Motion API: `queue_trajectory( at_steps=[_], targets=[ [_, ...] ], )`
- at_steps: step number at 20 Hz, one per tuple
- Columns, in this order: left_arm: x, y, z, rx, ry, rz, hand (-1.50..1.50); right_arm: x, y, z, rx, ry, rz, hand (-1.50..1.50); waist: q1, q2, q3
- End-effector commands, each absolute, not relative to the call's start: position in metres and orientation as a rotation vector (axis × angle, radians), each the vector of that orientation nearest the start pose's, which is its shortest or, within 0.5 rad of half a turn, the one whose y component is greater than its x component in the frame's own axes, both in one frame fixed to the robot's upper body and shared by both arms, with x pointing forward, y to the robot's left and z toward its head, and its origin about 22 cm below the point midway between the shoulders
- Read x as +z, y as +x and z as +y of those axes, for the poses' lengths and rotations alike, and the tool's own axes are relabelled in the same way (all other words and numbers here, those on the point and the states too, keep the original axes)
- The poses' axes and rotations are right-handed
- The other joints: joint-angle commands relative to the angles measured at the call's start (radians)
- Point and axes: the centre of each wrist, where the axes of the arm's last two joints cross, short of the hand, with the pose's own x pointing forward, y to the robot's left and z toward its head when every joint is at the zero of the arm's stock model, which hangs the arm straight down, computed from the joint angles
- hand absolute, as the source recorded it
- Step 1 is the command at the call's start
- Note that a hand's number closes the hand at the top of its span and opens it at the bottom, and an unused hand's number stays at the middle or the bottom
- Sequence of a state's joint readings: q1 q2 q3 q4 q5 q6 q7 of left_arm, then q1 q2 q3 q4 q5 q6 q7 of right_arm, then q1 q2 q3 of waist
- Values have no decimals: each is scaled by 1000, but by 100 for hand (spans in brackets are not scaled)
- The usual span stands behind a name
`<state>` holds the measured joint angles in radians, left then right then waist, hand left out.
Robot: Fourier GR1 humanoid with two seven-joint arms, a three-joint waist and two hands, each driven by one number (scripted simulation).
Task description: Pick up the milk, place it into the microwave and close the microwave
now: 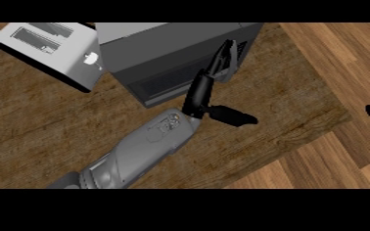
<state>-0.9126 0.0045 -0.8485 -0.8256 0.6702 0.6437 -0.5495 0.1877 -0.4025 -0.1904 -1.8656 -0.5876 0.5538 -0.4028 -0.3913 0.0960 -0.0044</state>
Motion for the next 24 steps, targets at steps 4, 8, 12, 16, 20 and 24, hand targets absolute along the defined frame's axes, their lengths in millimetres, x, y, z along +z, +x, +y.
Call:
queue_trajectory(
  at_steps=[4,8,12,16,20,24],
  targets=[
    [41,345,1,-292,-155,-1989,-150,90,194,-359,218,497,-2151,-150,-15,3,2],
    [41,346,1,-288,-150,-1998,-150,93,196,-358,227,519,-2150,-150,-27,6,3],
    [42,347,0,-279,-156,-2006,-150,97,199,-361,221,507,-2152,-150,-29,6,2],
    [41,348,1,-267,-146,-2016,-150,100,200,-362,238,532,-2140,-150,-30,5,3],
    [40,347,0,-262,-158,-2025,-150,103,203,-362,249,552,-2128,-150,-35,9,2],
    [40,348,0,-255,-165,-2022,-150,103,203,-363,237,551,-2120,-150,-38,8,2]
  ],
)
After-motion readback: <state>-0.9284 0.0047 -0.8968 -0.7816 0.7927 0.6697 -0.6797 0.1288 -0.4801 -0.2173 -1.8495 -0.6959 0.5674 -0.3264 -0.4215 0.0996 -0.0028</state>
